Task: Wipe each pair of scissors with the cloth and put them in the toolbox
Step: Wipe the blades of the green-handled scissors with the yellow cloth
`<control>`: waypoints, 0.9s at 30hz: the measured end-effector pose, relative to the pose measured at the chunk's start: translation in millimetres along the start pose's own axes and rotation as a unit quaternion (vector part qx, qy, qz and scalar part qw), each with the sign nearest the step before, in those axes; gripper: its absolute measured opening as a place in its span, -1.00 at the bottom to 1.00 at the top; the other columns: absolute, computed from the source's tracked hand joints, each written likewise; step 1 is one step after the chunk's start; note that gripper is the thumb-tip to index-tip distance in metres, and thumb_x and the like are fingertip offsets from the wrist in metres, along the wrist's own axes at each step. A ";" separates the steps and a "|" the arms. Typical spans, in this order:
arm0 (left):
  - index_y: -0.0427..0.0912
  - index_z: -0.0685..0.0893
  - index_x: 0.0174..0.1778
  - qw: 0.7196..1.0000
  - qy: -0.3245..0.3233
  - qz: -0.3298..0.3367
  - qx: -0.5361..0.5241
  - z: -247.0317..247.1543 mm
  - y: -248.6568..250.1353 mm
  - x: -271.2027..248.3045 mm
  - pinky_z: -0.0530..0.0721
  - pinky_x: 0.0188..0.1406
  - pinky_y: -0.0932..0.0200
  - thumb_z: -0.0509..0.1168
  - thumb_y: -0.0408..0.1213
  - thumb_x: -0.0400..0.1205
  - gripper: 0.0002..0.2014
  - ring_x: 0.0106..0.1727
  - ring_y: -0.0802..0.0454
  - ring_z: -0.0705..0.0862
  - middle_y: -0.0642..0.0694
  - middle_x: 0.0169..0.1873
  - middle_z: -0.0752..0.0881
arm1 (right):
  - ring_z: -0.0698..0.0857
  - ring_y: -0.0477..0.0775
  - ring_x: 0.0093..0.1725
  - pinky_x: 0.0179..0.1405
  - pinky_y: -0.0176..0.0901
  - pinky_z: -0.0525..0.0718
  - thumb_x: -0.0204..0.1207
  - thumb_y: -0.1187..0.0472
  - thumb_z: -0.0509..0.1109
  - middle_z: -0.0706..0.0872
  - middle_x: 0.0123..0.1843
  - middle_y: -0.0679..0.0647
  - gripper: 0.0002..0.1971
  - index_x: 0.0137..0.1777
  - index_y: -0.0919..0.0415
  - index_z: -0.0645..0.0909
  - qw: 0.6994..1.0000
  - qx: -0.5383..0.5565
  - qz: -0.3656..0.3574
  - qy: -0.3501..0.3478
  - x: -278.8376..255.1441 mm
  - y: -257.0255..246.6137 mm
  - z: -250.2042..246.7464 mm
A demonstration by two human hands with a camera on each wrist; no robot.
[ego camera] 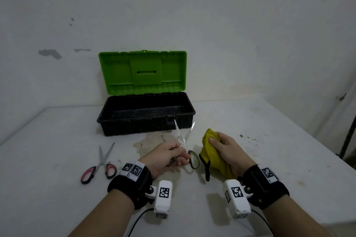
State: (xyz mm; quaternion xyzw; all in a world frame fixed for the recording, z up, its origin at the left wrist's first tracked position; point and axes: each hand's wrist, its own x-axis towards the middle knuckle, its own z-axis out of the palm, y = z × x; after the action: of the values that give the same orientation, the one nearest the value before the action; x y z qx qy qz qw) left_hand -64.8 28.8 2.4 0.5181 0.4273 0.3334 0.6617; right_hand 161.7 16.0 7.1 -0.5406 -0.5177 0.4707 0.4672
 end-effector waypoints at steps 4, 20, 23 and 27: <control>-0.26 0.69 -0.05 0.999 0.006 -0.012 0.030 -3.4 1.6 -2.3 0.59 -0.33 0.23 0.18 -0.27 0.81 -0.77 -0.32 0.05 0.75 -0.18 -0.16 0.84 | 0.77 0.19 -0.02 0.01 0.13 0.76 0.72 0.18 0.25 0.76 0.07 0.28 -0.80 0.26 0.14 0.61 0.999 0.016 0.027 -0.015 -3.9 0.9 4.6; -0.21 0.69 -0.18 0.991 0.056 0.028 0.115 1.9 -5.5 7.5 0.27 -0.65 0.32 0.41 -0.20 0.66 -0.83 -0.59 0.13 0.34 -0.32 -0.27 0.63 | 0.57 -0.12 -0.30 -0.30 -0.22 0.53 0.75 0.04 0.10 0.63 -0.24 -0.05 -0.88 0.14 -0.04 0.46 0.954 -0.248 -0.166 0.024 -27.1 -22.0 8.5; -0.12 0.69 -0.28 0.984 0.072 0.037 0.160 2.6 -5.7 11.2 0.39 -0.62 0.31 0.45 -0.17 0.62 -0.82 -0.59 0.15 0.43 -0.43 -0.19 0.78 | 0.53 -0.07 -0.39 -0.47 -0.29 0.46 0.73 0.16 0.08 0.58 -0.33 0.04 -0.92 0.15 0.00 0.35 0.955 -0.253 -0.153 -0.001 -29.9 -23.7 10.8; -0.14 0.64 -0.28 0.981 0.066 0.046 0.175 7.7 -5.0 13.2 0.41 -0.61 0.28 0.47 -0.19 0.61 -0.80 -0.60 0.15 0.48 -0.31 -0.28 0.75 | 0.61 -0.11 -0.41 -0.49 -0.34 0.49 0.70 0.18 0.23 0.66 -0.33 -0.02 -0.90 0.13 0.01 0.39 0.932 -0.291 -0.218 0.005 -27.8 -17.4 15.8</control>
State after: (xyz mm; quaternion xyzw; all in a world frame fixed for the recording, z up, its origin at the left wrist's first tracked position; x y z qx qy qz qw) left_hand -52.4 36.2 -4.7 0.6220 0.4975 0.3167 0.5151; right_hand 143.3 -11.0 23.1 -0.5292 -0.7345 0.1835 0.3833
